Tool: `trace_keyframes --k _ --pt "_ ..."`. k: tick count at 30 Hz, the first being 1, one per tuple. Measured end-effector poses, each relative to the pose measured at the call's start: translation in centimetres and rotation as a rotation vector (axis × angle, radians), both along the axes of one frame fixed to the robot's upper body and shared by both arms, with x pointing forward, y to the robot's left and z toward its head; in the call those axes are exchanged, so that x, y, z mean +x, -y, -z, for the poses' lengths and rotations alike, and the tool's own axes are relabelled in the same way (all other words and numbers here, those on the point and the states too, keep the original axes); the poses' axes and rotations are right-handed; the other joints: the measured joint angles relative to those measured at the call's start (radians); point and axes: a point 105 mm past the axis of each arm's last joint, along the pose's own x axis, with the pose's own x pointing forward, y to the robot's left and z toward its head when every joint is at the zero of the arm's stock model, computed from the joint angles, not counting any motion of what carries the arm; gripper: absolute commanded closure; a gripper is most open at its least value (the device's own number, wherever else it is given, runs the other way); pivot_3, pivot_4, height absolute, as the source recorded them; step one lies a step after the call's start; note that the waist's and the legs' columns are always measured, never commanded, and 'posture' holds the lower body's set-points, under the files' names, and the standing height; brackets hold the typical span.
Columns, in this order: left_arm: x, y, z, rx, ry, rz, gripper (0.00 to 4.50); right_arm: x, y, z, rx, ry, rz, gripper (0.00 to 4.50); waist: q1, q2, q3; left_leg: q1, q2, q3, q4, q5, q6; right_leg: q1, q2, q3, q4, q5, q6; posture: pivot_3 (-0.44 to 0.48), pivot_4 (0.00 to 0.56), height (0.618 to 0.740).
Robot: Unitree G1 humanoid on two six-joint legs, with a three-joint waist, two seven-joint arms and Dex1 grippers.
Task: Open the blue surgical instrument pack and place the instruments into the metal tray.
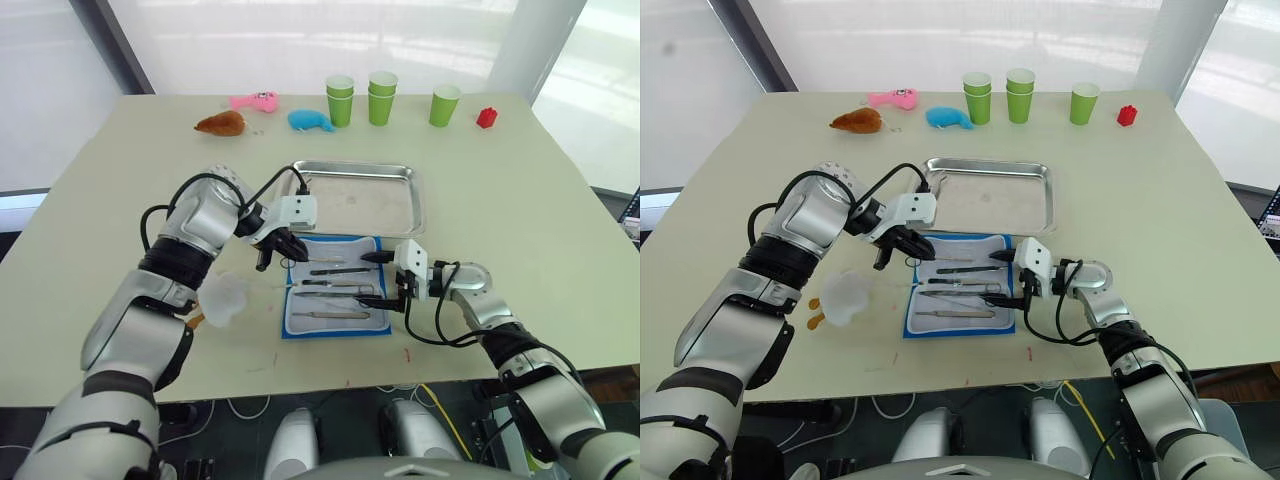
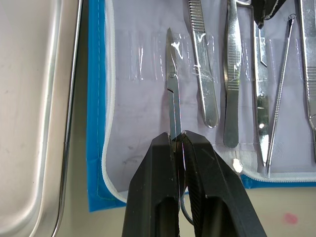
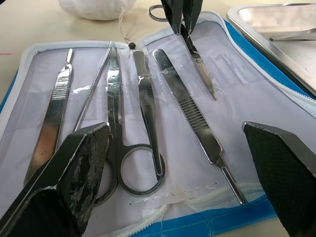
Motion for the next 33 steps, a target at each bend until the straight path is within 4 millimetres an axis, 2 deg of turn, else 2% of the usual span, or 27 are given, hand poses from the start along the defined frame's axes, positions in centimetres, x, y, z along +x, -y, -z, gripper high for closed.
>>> trace_keyframes --k 13,23,29,33 --pt "-0.8 -2.1 -1.6 0.033 0.017 -0.02 4.41 0.0 -0.1 0.1 0.003 0.0 -0.001 0.0 -0.004 0.0 0.001 0.0 0.0 0.0 0.0 0.0 0.0 0.0 0.001 0.001 0.0 0.0 0.0 0.0 0.15 0.74" --pt "-1.4 -2.8 -2.3 0.044 0.016 -0.025 4.41 0.1 -0.1 0.1 0.003 0.002 0.001 0.0 -0.004 0.001 0.001 0.0 0.0 0.0 0.0 0.0 0.0 0.0 0.001 0.001 0.001 0.0 0.0 0.0 0.15 0.74" --pt "-2.0 -4.3 -3.2 0.039 0.008 -0.061 4.41 0.1 -0.1 0.2 0.003 0.001 0.001 0.0 -0.003 0.001 0.001 0.001 0.0 0.0 0.0 0.0 0.0 0.0 0.001 0.001 0.001 0.0 0.0 0.0 0.15 0.74" --pt "-1.8 -3.5 -3.9 -0.049 0.008 -0.074 4.41 0.1 0.0 0.2 0.001 -0.002 0.004 0.0 -0.001 0.0 0.001 0.001 0.0 0.0 0.0 0.0 0.0 0.0 0.001 0.001 0.001 0.0 0.0 0.0 0.15 0.74"
